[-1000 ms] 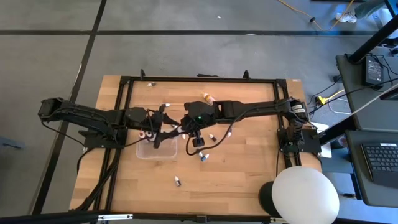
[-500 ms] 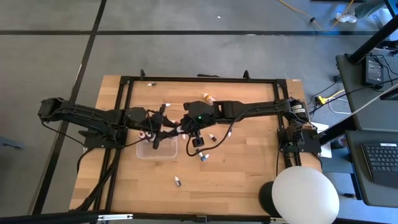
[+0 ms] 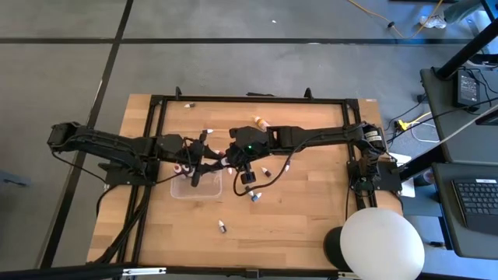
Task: Pick & Place food coloring
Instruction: Put the large purple food coloring bottle into the transparent bin
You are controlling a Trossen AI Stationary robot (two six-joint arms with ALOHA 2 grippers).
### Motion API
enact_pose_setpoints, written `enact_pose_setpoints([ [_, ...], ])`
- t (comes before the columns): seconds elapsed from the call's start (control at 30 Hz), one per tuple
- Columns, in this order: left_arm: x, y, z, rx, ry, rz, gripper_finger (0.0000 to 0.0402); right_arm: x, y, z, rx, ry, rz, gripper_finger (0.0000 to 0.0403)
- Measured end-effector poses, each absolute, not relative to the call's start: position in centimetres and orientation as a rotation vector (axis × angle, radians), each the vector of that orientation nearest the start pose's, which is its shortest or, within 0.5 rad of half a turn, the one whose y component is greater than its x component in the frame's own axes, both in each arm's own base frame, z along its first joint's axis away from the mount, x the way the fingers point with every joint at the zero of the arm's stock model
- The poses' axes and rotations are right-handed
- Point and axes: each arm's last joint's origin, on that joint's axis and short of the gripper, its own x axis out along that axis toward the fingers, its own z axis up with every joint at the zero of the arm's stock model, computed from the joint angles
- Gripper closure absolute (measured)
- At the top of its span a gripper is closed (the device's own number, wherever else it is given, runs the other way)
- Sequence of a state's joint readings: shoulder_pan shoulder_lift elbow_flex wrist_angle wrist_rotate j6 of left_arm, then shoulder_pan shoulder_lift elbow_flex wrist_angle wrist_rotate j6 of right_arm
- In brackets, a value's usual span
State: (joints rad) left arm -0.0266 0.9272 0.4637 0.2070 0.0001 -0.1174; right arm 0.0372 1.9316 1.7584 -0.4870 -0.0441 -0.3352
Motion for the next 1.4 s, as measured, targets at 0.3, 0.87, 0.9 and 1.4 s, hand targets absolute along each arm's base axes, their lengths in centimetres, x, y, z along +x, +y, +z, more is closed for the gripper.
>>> enact_pose_setpoints([
  [0.3,20.0,-1.4,23.3,-0.017,0.264,0.056,0.0258,43.9,1.8,32.4,-0.325,0.596,0.185,0.0246],
  [0.87,18.4,-6.5,23.3,0.034,0.181,0.468,0.0258,37.7,1.2,32.4,-0.262,0.51,0.066,0.0245],
  [0.9,18.3,-6.8,23.2,0.036,0.178,0.497,0.0258,37.4,1.1,31.9,-0.256,0.497,0.044,0.0245],
  [1.4,19.0,-12.6,18.7,-0.002,0.037,0.771,0.0259,35.1,1.0,27.1,-0.209,0.43,-0.011,0.0245],
])
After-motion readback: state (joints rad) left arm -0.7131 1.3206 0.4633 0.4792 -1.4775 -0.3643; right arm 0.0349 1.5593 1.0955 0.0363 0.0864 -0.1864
